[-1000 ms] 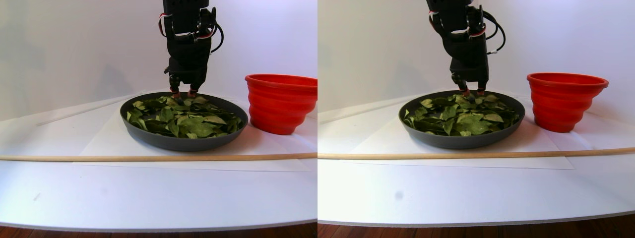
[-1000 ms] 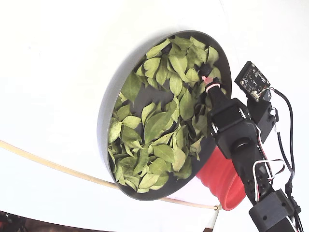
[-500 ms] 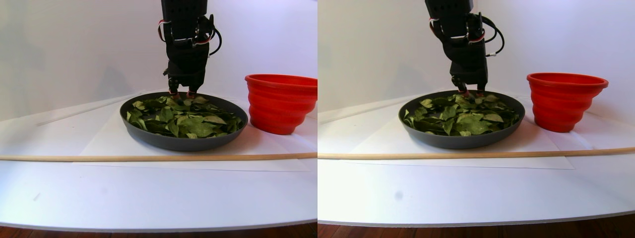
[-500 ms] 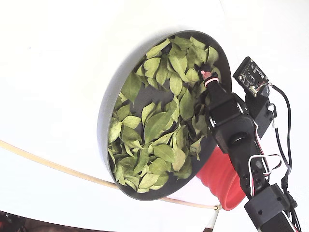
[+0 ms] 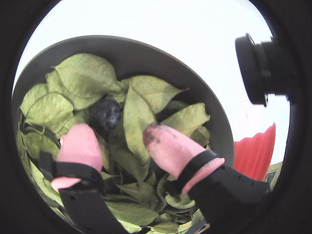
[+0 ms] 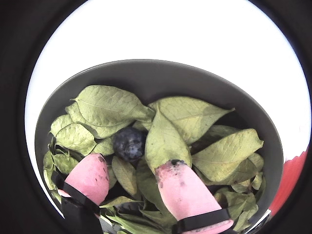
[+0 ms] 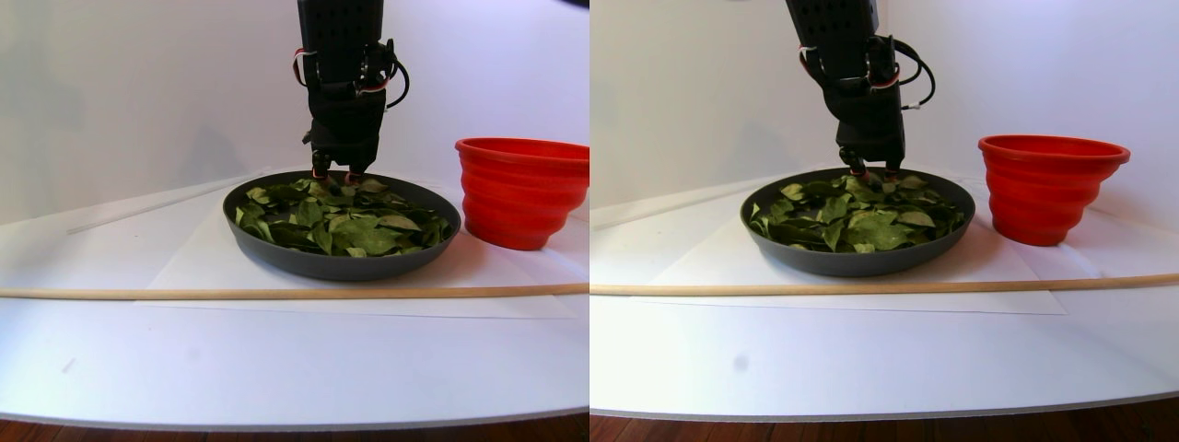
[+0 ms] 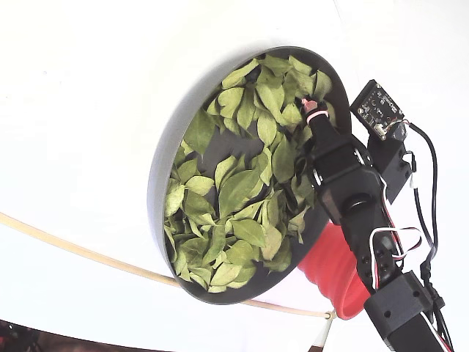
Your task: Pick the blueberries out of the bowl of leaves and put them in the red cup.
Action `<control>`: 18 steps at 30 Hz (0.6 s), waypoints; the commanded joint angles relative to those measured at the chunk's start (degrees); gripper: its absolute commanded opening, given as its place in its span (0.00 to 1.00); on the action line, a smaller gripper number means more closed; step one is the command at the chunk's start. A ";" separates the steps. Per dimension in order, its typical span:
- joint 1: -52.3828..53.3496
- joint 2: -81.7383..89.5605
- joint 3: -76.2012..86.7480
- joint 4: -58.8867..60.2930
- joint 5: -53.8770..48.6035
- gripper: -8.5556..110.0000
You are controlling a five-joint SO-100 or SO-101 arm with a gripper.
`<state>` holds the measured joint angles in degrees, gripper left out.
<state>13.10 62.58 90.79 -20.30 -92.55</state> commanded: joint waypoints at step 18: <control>-0.26 -1.85 -6.42 -2.99 1.76 0.23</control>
<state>12.74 59.41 87.71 -21.80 -91.23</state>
